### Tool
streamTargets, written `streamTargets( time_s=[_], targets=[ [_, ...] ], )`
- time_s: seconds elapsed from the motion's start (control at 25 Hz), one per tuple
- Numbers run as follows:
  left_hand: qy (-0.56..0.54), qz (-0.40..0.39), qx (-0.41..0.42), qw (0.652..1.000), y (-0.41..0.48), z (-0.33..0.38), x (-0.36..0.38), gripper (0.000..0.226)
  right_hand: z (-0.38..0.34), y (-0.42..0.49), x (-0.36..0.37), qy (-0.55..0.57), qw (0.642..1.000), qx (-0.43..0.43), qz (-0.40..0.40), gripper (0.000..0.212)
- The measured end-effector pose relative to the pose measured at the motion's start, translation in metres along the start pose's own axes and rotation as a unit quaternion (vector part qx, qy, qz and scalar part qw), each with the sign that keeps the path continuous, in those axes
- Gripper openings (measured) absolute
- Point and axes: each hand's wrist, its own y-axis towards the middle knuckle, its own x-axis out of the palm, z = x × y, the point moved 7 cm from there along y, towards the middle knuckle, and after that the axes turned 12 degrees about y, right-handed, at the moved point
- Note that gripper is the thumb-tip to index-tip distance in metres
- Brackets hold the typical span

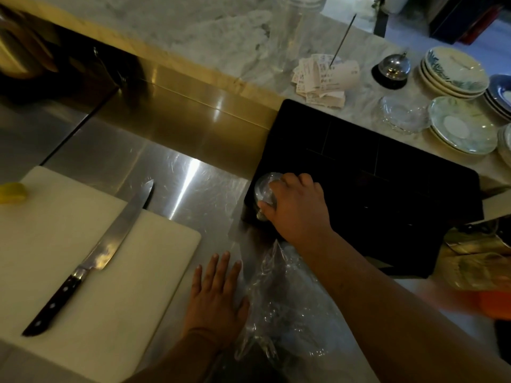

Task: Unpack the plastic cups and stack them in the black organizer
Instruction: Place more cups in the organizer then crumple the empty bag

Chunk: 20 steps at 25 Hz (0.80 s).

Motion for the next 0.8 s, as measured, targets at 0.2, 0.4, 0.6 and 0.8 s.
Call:
streamTargets(
  time_s=[0.2,0.4,0.6,0.8],
  targets=[
    [0.016,-0.001,-0.010,1.000,0.000,0.000,0.003,0.085,0.008,-0.029,-0.005,0.101,0.995,-0.018,0.012,0.065],
    [0.041,0.011,-0.017,0.999,-0.002,0.000,0.002,0.084,0.031,-0.088,-0.003,0.175,0.984,0.004,0.042,0.065],
    [0.055,0.034,-0.008,0.998,-0.002,0.001,0.003,0.076,0.059,-0.141,0.022,0.178,0.983,0.024,0.029,0.068],
    [0.043,0.031,-0.015,0.998,-0.003,0.001,0.005,0.078,0.079,-0.179,0.037,0.172,0.982,0.071,0.014,0.069]
  ],
)
